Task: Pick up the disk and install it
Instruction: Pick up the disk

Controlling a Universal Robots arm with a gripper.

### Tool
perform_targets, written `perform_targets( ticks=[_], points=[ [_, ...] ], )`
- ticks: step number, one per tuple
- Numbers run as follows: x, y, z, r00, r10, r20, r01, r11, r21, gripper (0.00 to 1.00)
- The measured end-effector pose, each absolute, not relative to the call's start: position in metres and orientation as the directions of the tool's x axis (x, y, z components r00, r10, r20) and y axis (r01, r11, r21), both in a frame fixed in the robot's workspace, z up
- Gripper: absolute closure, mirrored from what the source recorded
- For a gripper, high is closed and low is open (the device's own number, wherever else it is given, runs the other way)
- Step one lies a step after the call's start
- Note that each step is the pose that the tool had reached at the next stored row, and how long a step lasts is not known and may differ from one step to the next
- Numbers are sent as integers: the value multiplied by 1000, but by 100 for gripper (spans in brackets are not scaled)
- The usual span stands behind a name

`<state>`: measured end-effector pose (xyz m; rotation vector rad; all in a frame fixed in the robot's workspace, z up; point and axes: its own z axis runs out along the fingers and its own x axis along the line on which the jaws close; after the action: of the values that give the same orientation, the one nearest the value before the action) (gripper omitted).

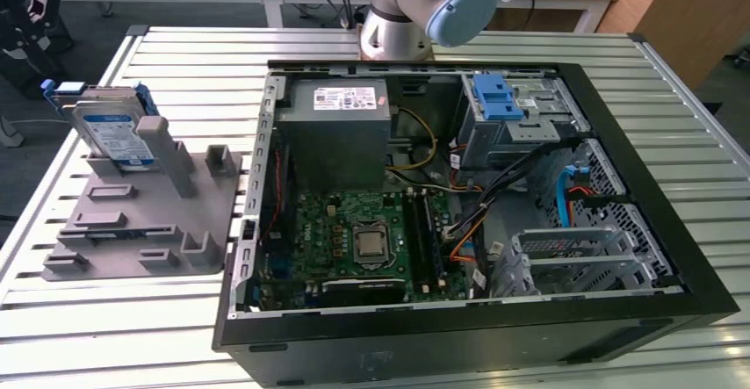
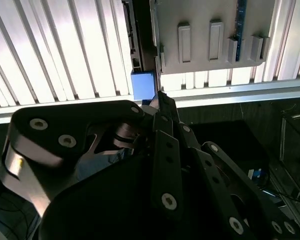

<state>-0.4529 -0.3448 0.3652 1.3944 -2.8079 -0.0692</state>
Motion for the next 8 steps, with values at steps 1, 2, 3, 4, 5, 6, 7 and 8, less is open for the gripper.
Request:
perform_targets(
  ticks=[1,2,3,4,5,6,7,8],
  points=[
    [-453,-345,365,-604,-796,-14,-796,604,42,89],
    [-453,-345,365,-605,-796,-14,-796,604,42,89],
    [-453,-345,365,-604,-796,-14,-796,604,42,89],
    [-453,-345,365,-604,-797,-14,-796,603,42,89],
    [-453,-345,365,-603,-798,-14,-797,602,42,89],
    [-453,-345,365,-600,-800,-14,-800,599,42,89],
    [-453,-345,365,-593,-805,-14,-805,592,42,89],
    [-453,-345,365,-582,-813,-15,-813,581,42,89]
  ],
)
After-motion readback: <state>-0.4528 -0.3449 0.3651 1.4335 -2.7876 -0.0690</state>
